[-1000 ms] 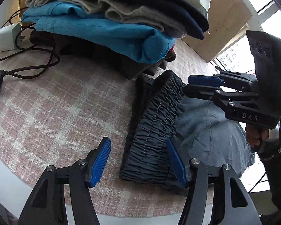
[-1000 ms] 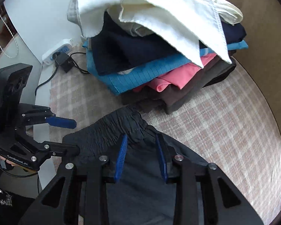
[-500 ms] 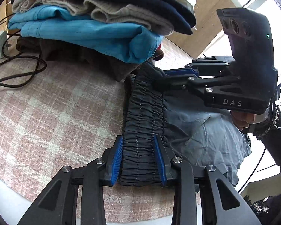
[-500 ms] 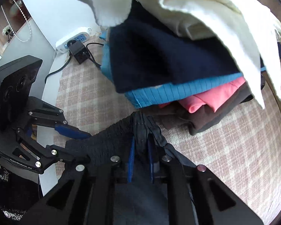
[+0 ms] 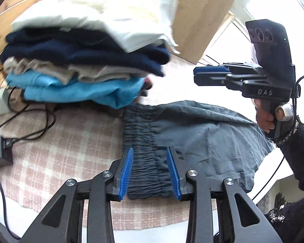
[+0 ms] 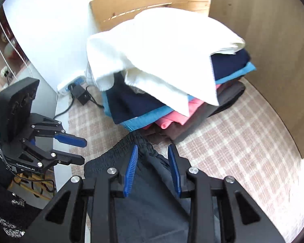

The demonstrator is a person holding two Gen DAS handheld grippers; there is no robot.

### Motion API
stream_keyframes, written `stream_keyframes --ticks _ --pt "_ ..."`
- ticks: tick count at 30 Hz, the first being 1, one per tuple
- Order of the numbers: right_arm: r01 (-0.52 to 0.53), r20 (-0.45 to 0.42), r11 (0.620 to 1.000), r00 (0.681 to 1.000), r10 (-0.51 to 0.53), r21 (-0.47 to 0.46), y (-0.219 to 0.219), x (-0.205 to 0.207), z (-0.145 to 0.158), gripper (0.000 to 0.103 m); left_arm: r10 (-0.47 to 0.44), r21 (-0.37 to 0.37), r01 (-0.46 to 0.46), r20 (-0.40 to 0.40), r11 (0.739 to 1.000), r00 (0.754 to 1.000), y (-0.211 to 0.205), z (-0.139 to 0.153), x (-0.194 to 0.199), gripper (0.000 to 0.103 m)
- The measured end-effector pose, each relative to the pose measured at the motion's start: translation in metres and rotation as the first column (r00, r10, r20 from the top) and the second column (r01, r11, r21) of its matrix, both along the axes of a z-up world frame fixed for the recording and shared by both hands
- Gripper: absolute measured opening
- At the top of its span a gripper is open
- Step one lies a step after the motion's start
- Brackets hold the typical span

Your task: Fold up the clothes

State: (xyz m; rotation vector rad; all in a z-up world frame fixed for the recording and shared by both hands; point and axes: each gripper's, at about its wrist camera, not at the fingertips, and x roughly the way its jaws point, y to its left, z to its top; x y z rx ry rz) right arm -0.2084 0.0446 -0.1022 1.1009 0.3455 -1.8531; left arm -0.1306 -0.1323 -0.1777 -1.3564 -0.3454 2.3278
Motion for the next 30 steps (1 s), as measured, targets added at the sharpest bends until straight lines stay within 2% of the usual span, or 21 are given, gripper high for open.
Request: stream_keyframes --ticks 2,6,9,12,14,16,19,20,23,25,28,30 --pt "0.114 0.029 0.993 0.993 -0.114 -0.029 0.046 0.001 0.008 0.031 -0.08 0.011 0.08 -0.003 0.997 0.997 0.024 0.003 -0.02 0.036" --pt "0.306 0.088 0.952 0.948 -0.306 0.024 0.122 0.007 -0.016 0.028 -0.246 0.022 0.245 0.036 0.969 0.969 0.079 -0.017 -0.066 0.036" --pt "0.367 0.146 0.928 0.916 -0.373 0.061 0.159 0.007 -0.05 0.028 -0.313 -0.059 0.318 0.083 0.946 0.946 0.119 -0.037 -0.095 0.036" --pt "0.409 0.16 0.906 0.892 -0.422 0.11 0.166 0.006 -0.087 0.028 -0.278 -0.15 0.292 0.108 0.944 0.954 0.133 -0.054 -0.116 0.035" --pt "0.443 0.132 0.886 0.879 -0.459 0.136 0.167 -0.004 -0.103 0.028 -0.25 -0.109 0.262 0.112 0.959 0.962 0.13 -0.056 -0.127 0.035" --pt "0.48 0.123 0.869 0.861 -0.493 0.122 0.175 -0.022 -0.108 0.028 -0.247 -0.097 0.26 0.125 0.961 0.961 0.131 -0.057 -0.132 0.035" --pt "0.524 0.159 0.846 0.831 -0.533 0.098 0.187 -0.046 -0.113 0.028 -0.259 -0.148 0.276 0.125 0.95 0.958 0.137 -0.053 -0.127 0.036" --pt "0.523 0.172 0.848 0.83 -0.53 0.088 0.189 -0.049 -0.114 0.028 -0.265 -0.167 0.284 0.123 0.944 0.956 0.14 -0.051 -0.124 0.036" --pt "0.538 0.145 0.837 0.825 -0.546 0.094 0.202 -0.04 -0.103 0.028 -0.282 -0.179 0.298 0.111 0.938 0.953 0.146 -0.039 -0.114 0.036" --pt "0.564 0.142 0.824 0.813 -0.565 0.053 0.221 -0.022 -0.082 0.028 -0.306 -0.176 0.318 0.093 0.932 0.948 0.151 -0.025 -0.105 0.036" --pt "0.639 0.087 0.769 0.767 -0.636 -0.009 0.28 0.023 -0.043 0.03 -0.344 -0.223 0.345 0.042 0.912 0.938 0.162 0.004 -0.089 0.037" --pt "0.688 0.046 0.724 0.726 -0.686 -0.054 0.322 0.056 -0.015 0.039 -0.367 -0.243 0.358 0.01 0.901 0.93 0.177 0.023 -0.08 0.038"
